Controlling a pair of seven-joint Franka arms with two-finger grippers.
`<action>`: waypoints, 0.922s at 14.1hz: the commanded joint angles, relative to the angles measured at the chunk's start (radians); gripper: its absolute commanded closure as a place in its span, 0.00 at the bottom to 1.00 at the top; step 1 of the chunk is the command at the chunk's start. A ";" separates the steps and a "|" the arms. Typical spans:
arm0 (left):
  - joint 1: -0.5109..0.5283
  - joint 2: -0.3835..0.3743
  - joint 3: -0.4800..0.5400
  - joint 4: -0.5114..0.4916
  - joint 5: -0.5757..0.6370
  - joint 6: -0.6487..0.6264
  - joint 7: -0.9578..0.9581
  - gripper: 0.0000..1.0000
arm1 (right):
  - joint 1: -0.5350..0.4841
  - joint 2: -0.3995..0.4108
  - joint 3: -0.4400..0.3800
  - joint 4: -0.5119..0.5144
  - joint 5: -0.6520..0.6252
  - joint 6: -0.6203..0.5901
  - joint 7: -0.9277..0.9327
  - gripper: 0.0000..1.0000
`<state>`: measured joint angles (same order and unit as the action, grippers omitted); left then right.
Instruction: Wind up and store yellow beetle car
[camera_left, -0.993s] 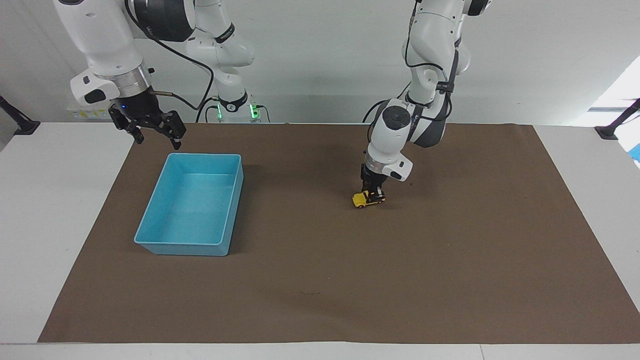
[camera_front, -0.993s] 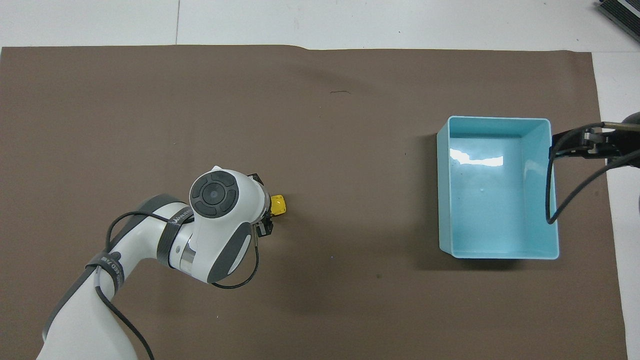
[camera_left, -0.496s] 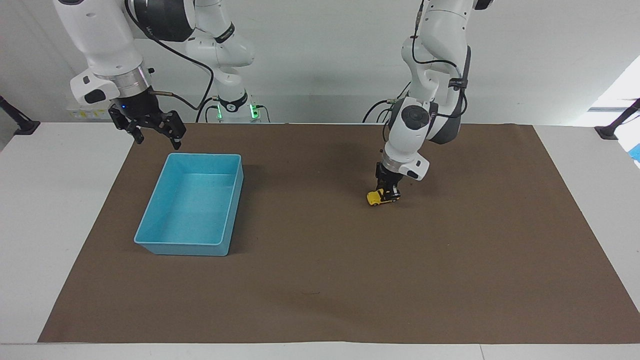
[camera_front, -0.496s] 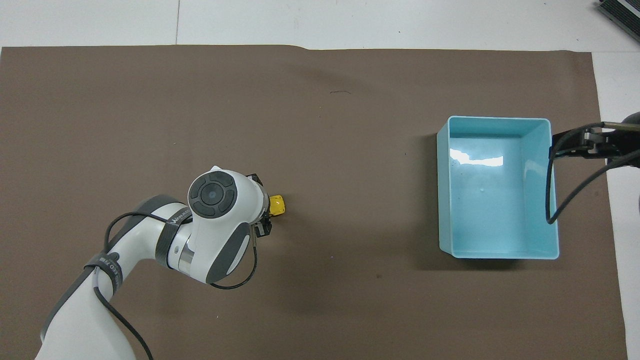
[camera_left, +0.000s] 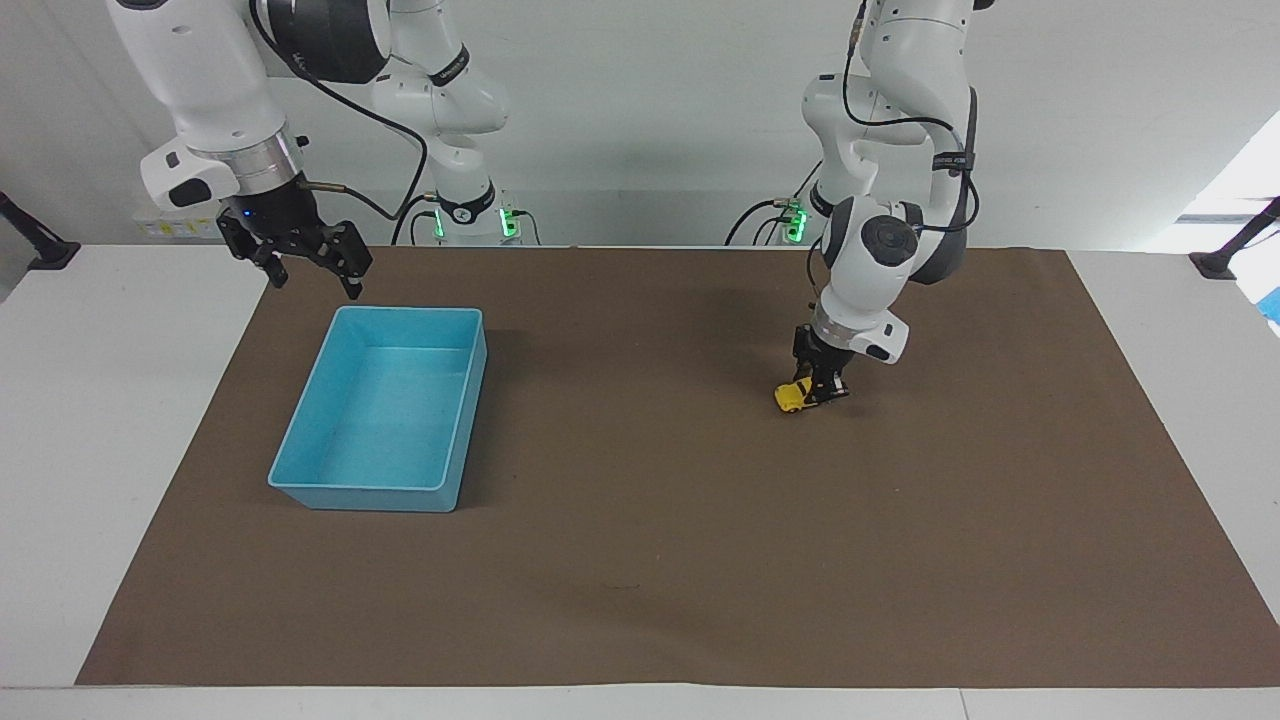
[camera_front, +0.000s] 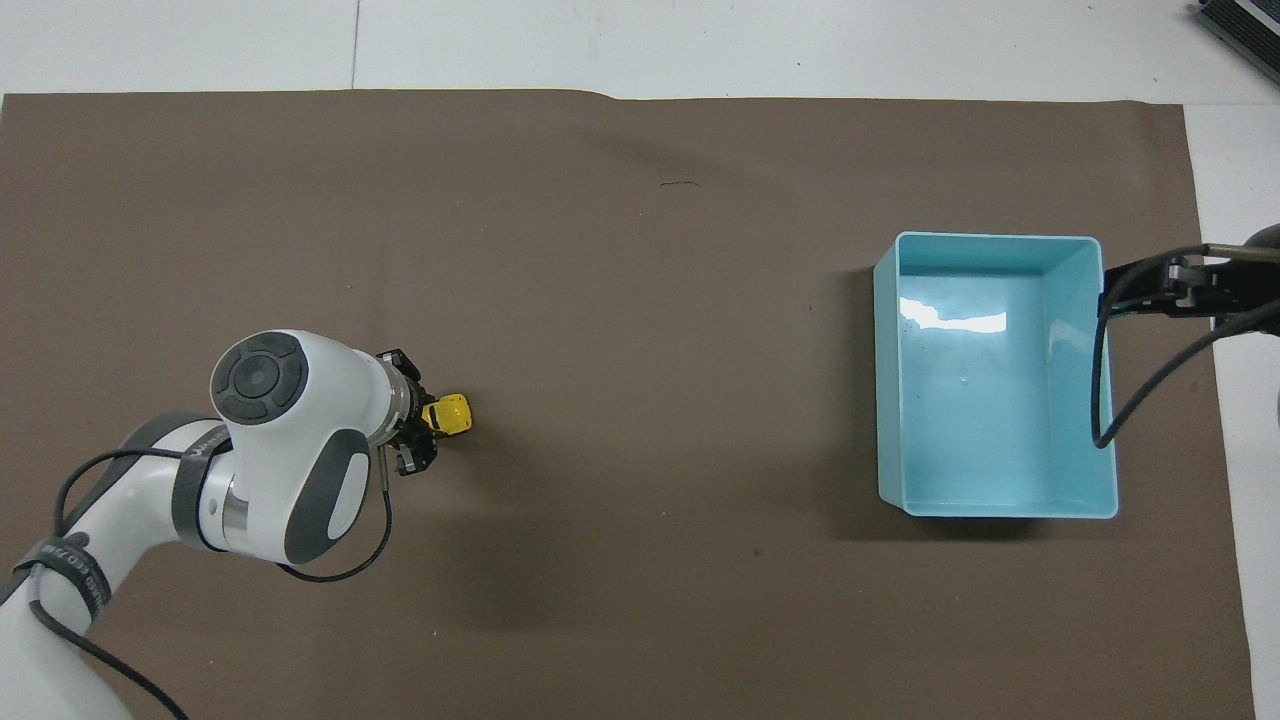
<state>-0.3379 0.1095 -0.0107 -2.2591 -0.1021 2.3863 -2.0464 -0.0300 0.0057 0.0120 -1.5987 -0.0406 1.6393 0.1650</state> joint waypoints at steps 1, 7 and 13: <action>0.068 0.078 0.015 0.000 0.033 0.102 0.064 0.88 | -0.005 -0.023 0.003 -0.027 0.004 0.020 -0.021 0.00; 0.069 0.075 0.017 0.024 0.033 0.083 0.088 0.07 | -0.005 -0.024 0.003 -0.027 0.004 0.020 -0.021 0.00; 0.059 0.053 0.015 0.240 0.033 -0.212 0.074 0.00 | -0.005 -0.023 0.003 -0.027 0.004 0.020 -0.021 0.00</action>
<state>-0.2923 0.1478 0.0130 -2.1004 -0.0862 2.2571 -1.9802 -0.0300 0.0057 0.0120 -1.5987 -0.0406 1.6393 0.1650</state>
